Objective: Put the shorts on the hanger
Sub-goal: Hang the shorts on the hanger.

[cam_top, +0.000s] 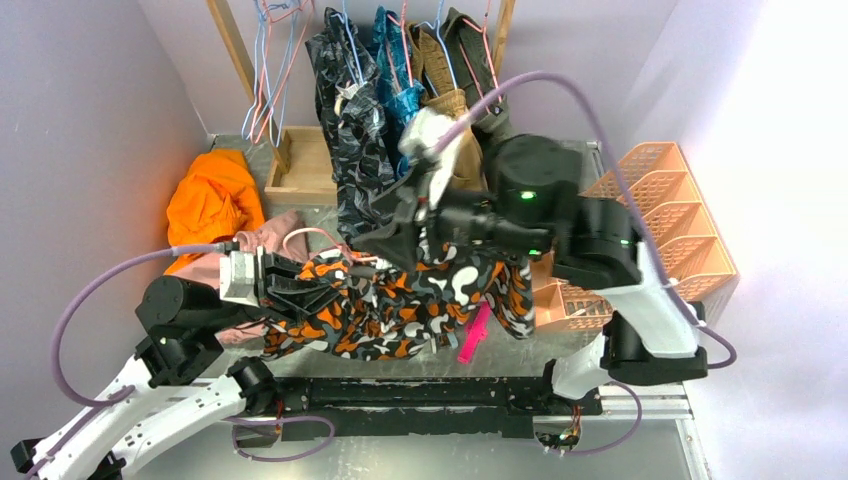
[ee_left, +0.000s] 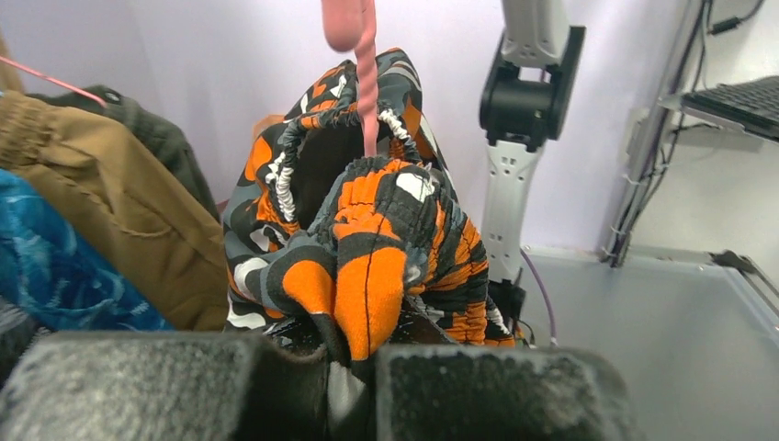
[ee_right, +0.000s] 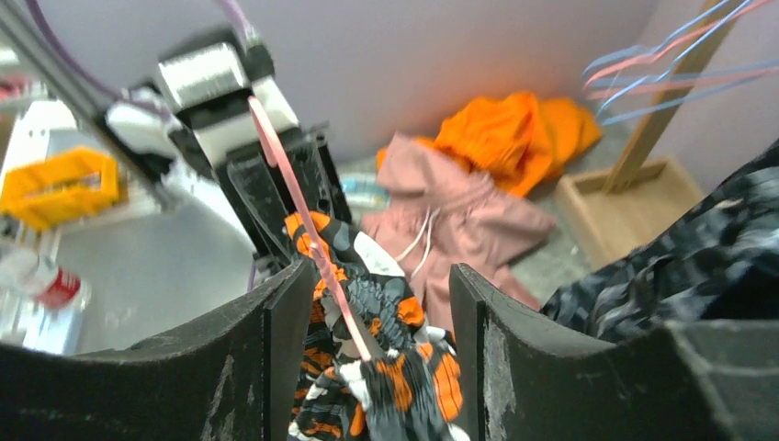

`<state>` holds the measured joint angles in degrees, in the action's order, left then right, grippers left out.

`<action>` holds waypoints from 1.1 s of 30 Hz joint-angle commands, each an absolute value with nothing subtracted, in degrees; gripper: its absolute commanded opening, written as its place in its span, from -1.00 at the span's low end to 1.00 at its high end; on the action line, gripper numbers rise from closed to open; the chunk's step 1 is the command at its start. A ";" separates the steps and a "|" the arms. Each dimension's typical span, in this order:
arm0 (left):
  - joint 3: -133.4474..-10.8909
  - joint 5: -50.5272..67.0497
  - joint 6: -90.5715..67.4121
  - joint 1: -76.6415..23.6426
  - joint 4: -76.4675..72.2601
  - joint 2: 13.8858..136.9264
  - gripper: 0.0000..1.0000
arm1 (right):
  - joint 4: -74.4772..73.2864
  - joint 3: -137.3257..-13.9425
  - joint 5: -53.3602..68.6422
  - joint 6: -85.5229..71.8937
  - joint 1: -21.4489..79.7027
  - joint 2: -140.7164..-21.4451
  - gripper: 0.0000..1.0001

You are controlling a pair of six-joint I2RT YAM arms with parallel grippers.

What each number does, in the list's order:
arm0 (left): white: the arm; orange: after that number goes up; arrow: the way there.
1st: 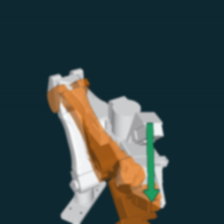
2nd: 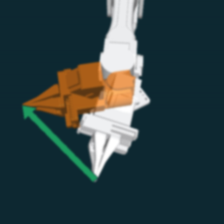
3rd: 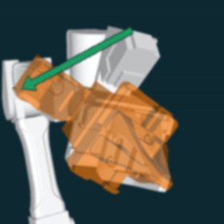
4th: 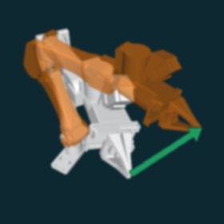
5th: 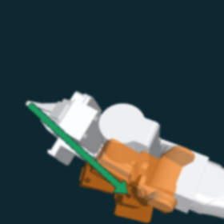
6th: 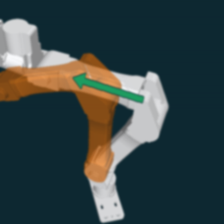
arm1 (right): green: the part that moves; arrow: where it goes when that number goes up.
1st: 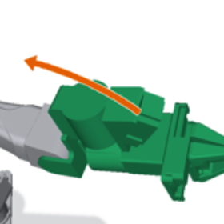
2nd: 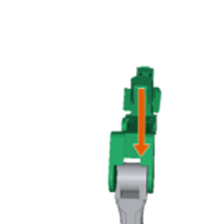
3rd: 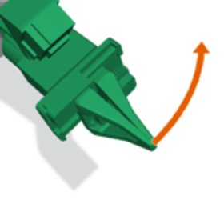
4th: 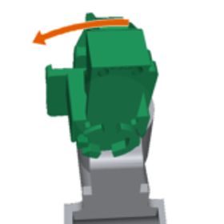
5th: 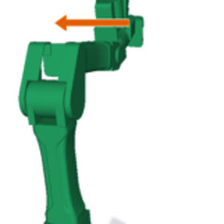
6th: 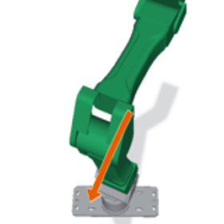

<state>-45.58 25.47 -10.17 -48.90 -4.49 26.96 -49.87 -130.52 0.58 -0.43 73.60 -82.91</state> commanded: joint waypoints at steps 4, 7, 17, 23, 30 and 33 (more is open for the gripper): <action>-48.12 33.67 -10.98 -48.74 -5.68 28.54 -0.86 | -53.09 -126.09 8.32 0.35 73.74 -83.16 0.13; -48.68 34.27 -10.92 -48.78 -4.67 28.82 -0.86 | -52.86 -125.01 9.70 0.35 73.72 -82.24 0.02; -48.88 33.48 -11.12 -48.78 -3.47 28.34 -0.86 | -54.40 -122.37 12.35 0.97 73.80 -82.82 -0.73; -48.66 34.16 -11.49 -48.71 -3.45 28.64 -0.86 | -50.84 -118.94 13.91 0.70 73.74 -81.39 -0.42; -49.15 35.09 -11.39 -48.74 -3.48 29.79 -0.86 | -50.26 -117.85 15.89 0.66 73.72 -82.64 -0.50; -48.90 34.65 -11.25 -48.77 -3.31 29.67 -0.86 | -49.46 -117.20 15.73 0.94 73.73 -82.05 -1.00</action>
<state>-46.57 34.28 -10.96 -48.86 -0.12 29.82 -51.09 -117.86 14.04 0.58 73.58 -82.54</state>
